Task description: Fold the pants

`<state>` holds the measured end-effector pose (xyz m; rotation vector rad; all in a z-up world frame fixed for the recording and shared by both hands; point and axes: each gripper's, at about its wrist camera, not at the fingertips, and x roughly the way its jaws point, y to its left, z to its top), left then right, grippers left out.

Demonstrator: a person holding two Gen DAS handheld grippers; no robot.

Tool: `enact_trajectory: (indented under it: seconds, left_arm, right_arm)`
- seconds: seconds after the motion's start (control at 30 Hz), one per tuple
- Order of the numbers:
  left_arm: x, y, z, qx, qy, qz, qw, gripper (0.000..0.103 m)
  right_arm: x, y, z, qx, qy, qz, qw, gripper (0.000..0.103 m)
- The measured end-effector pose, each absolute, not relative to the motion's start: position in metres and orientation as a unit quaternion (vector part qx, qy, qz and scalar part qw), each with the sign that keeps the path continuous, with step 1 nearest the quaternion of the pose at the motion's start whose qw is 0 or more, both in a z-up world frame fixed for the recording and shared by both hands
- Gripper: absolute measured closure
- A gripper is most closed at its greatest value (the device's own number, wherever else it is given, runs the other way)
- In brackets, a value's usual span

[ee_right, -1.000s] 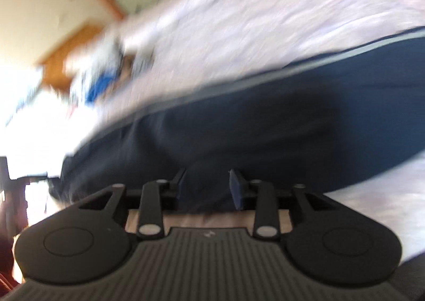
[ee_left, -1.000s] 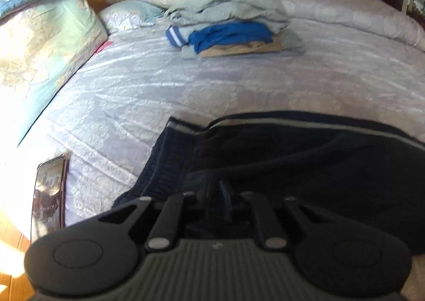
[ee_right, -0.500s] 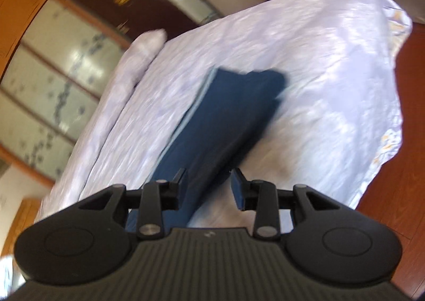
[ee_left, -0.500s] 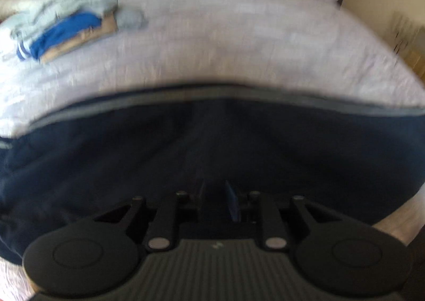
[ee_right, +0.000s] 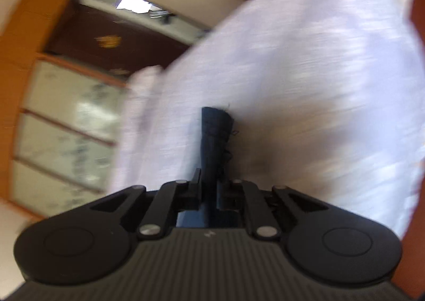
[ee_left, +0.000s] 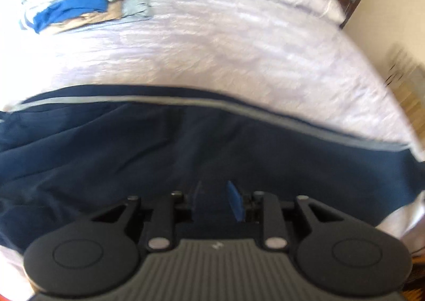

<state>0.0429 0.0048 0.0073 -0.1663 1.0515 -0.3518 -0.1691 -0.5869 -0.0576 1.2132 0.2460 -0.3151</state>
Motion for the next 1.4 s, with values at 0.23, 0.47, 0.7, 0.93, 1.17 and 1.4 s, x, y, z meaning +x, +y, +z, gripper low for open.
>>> enact_trajectory:
  seconds: [0.23,0.47,0.7,0.93,1.17,1.4]
  left_arm:
    - [0.063,-0.014,0.021,-0.202,0.49,-0.259,0.807,0.054]
    - [0.081,-0.024,-0.026,-0.229,0.538,-0.261,0.768,0.041]
    - [0.075,-0.011,-0.054,-0.266,0.559,-0.248,0.746,0.04]
    - [0.085,-0.007,-0.052,-0.294,0.538,-0.272,0.742,0.023]
    - [0.094,-0.003,-0.061,-0.287,0.562,-0.258,0.731,0.068]
    - [0.087,-0.003,-0.051,-0.231,0.532,-0.242,0.778,0.09]
  right_arm:
    - [-0.093,-0.449,0.021,0.436,0.176,0.059,0.881,0.093]
    - [-0.044,-0.286,-0.009,0.289,0.318,0.172,0.886,0.092]
    - [-0.033,-0.261,-0.034,0.248,0.359,0.161,0.885,0.092]
    - [-0.036,-0.236,-0.016,0.133,0.3,0.183,0.927,0.091]
    - [-0.03,-0.207,-0.028,0.1,0.306,0.239,0.916,0.09]
    - [-0.034,-0.232,-0.031,0.154,0.341,0.247,0.894,0.072]
